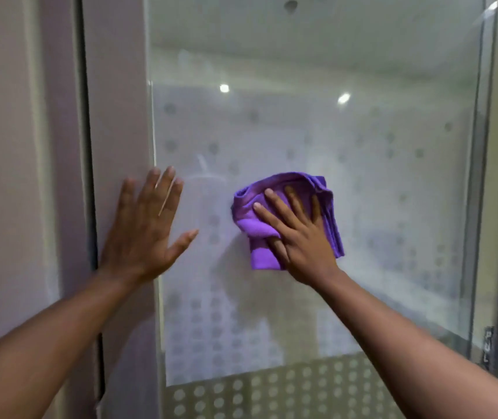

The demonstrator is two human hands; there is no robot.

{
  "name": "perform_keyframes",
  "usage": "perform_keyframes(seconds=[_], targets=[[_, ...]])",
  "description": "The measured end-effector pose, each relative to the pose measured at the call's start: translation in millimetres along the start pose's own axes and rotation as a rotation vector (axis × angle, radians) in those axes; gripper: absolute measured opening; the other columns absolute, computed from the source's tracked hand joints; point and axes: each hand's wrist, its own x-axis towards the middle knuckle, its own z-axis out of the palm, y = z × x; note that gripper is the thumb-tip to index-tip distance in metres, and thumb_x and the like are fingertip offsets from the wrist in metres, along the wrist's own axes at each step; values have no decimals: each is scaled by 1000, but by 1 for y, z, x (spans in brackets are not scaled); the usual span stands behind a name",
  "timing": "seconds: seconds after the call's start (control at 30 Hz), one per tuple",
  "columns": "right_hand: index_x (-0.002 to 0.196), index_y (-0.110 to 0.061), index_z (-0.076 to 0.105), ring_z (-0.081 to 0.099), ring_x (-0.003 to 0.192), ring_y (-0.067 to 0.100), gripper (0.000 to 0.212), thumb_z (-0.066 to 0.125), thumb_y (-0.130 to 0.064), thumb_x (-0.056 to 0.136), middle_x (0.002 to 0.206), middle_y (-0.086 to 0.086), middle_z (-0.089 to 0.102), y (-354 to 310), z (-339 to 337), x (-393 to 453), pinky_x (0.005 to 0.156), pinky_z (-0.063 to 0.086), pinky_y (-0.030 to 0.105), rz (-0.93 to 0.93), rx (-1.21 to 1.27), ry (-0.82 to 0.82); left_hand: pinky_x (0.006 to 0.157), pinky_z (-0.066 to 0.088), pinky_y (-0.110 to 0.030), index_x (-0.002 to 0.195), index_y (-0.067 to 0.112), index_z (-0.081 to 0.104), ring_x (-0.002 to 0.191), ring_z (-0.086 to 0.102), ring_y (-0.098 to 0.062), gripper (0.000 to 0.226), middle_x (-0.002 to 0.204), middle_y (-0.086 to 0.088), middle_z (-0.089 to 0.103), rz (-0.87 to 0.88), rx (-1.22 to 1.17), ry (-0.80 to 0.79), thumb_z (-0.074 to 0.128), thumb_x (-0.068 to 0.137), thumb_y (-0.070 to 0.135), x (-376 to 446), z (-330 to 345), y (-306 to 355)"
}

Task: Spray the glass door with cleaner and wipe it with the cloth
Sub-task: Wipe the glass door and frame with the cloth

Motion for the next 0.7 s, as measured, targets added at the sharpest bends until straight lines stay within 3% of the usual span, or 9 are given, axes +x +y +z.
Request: perform_keyframes(seconds=[0.13,0.17,0.23,0.33,0.4,0.47,0.57,0.6,0.7], targets=[[168,-33,12,4,164,30,70,25,-43,100,178,-5,6,21,-18,91,125,5,71,748,90,187,131,7,-63,168,6,9,165,7,-37,94,177,-19,7,-161,9,-18,34,100,65,15,-6,-33],[169,-31,11,3,164,31,71,24,-43,100,178,-4,4,10,-20,112,124,6,72,850,98,213,131,7,-62,168,5,9,165,6,-37,95,177,-20,6,-167,17,-19,34,100,66,16,-5,-33],[169,-30,11,2,164,34,71,25,-44,101,178,-2,4,-21,-18,133,125,3,73,749,87,218,132,7,-61,168,2,10,165,5,-37,96,177,-21,6,-170,34,-16,33,100,67,15,-3,-30],[168,-32,17,3,164,33,66,32,-45,105,178,-1,9,-49,-9,126,125,1,70,164,13,118,132,8,-59,167,0,11,165,3,-36,97,177,-21,5,-177,52,-19,31,101,68,13,-2,-30],[167,-35,23,9,164,30,61,33,-47,107,177,-3,15,-26,-14,128,126,7,68,-107,-43,71,132,8,-59,167,0,11,165,3,-36,97,177,-21,5,-167,54,-20,29,101,68,12,-3,-29],[165,-36,28,13,164,28,60,33,-46,107,176,-5,19,-3,-20,138,127,10,65,-81,-48,105,133,9,-59,167,-2,13,165,4,-36,97,176,-22,6,-157,58,-16,26,102,70,12,-3,-28],[167,-36,23,5,164,30,62,32,-42,106,177,-6,13,-30,-22,171,126,4,68,371,65,209,133,10,-58,166,-3,15,165,6,-37,99,176,-24,8,-154,74,-18,21,102,72,11,-5,-28],[167,-36,20,3,164,31,63,33,-42,105,178,-5,11,-50,-21,183,126,2,69,440,93,220,133,10,-58,166,-3,15,165,6,-37,99,176,-24,8,-153,74,-23,21,102,73,11,-5,-28],[167,-34,19,2,164,33,63,31,-46,106,178,-4,11,-87,-15,197,126,1,70,282,61,178,133,10,-57,166,-2,14,165,6,-37,100,176,-23,8,-148,64,-28,20,102,74,12,-6,-29]])
